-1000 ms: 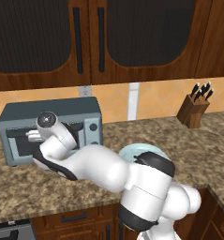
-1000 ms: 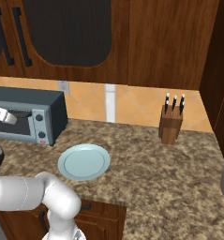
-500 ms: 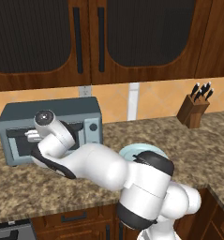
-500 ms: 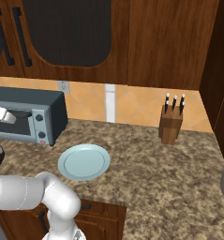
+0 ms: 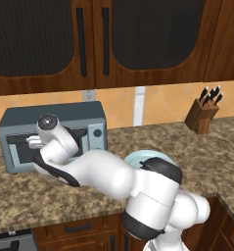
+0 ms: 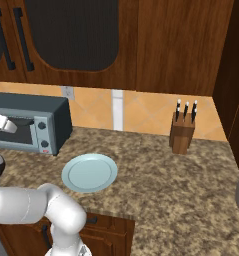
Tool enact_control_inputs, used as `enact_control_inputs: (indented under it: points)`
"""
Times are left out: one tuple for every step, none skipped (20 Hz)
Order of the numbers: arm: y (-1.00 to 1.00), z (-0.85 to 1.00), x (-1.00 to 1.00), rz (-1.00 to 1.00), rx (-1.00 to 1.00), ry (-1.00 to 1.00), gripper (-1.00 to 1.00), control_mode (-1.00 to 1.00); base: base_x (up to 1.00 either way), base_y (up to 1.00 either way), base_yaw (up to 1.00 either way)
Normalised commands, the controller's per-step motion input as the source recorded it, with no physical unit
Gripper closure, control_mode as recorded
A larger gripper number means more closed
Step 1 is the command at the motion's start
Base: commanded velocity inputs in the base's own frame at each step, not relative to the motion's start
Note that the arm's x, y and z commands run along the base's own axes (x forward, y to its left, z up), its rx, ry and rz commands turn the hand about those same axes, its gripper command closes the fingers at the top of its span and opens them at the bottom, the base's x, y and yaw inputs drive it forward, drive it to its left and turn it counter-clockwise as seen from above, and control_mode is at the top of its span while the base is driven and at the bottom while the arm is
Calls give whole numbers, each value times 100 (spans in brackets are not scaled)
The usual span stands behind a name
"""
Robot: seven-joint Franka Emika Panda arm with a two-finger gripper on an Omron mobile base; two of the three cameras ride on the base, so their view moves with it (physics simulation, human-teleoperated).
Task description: Pick up the kebab skewer and baguette bread, and place them inside the toaster oven. Close the toaster oven door and start by setting the timer.
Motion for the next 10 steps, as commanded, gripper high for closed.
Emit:
enact_control_inputs:
  points:
    - [0,16,-2,-1,7,5,-100,-100,0,0,0]
    - [0,9,0,-1,7,5,-100,-100,0,0,0]
    - [0,10,0,-1,6,5,-100,-100,0,0,0]
    - [0,6,-4,-1,5,4,-100,-100,0,0,0]
    - [0,10,-12,-1,5,3,-100,-100,0,0,0]
    - [0,13,-26,-1,5,2,-100,-100,0,0,0]
    - [0,11,-37,0,4,2,-100,-100,0,0,0]
    - [0,10,-59,0,3,1,-100,-100,0,0,0]
    - [0,6,-59,0,2,1,-100,-100,0,0,0]
    - [0,4,-64,0,1,1,-100,-100,0,0,0]
